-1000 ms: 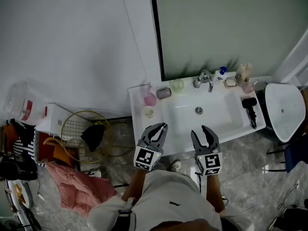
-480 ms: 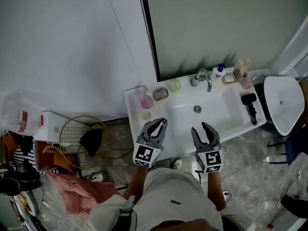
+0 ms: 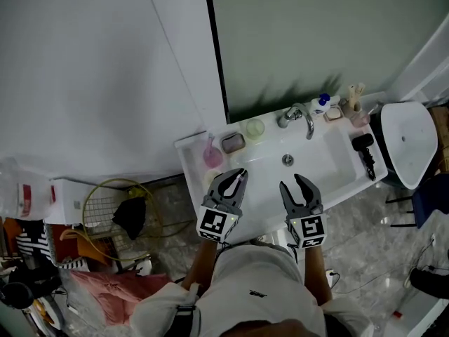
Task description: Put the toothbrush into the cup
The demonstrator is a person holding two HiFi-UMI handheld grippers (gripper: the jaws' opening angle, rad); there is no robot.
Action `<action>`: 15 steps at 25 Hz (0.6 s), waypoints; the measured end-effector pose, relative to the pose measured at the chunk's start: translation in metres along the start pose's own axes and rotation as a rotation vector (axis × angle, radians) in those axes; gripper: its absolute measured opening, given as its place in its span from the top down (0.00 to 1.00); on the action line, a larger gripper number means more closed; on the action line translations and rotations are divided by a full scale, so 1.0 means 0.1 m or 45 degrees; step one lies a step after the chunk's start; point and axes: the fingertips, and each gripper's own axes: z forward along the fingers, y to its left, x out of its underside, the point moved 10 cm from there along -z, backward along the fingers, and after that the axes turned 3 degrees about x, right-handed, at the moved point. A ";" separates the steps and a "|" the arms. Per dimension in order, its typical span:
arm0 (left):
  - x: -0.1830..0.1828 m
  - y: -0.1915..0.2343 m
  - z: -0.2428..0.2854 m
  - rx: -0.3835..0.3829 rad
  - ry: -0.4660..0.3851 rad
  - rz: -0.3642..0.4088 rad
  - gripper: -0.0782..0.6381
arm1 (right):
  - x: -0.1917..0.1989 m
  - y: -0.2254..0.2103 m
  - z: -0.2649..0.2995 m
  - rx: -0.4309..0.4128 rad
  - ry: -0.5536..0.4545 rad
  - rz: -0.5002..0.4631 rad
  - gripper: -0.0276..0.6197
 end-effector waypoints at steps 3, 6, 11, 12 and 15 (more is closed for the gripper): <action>0.07 0.15 0.10 0.025 -0.015 -0.029 0.83 | -0.03 0.00 0.17 0.024 0.020 -0.013 0.67; 0.12 0.28 0.19 0.041 -0.033 -0.057 0.83 | -0.06 0.01 0.29 0.042 0.029 -0.025 0.67; 0.15 0.41 0.33 0.056 -0.040 -0.083 0.83 | -0.05 -0.04 0.43 0.048 0.057 -0.025 0.67; 0.16 0.42 0.36 0.054 -0.036 -0.082 0.83 | -0.05 -0.07 0.46 0.044 0.061 -0.023 0.67; 0.19 0.46 0.44 0.030 -0.026 -0.078 0.83 | -0.05 -0.14 0.55 0.022 0.058 -0.012 0.67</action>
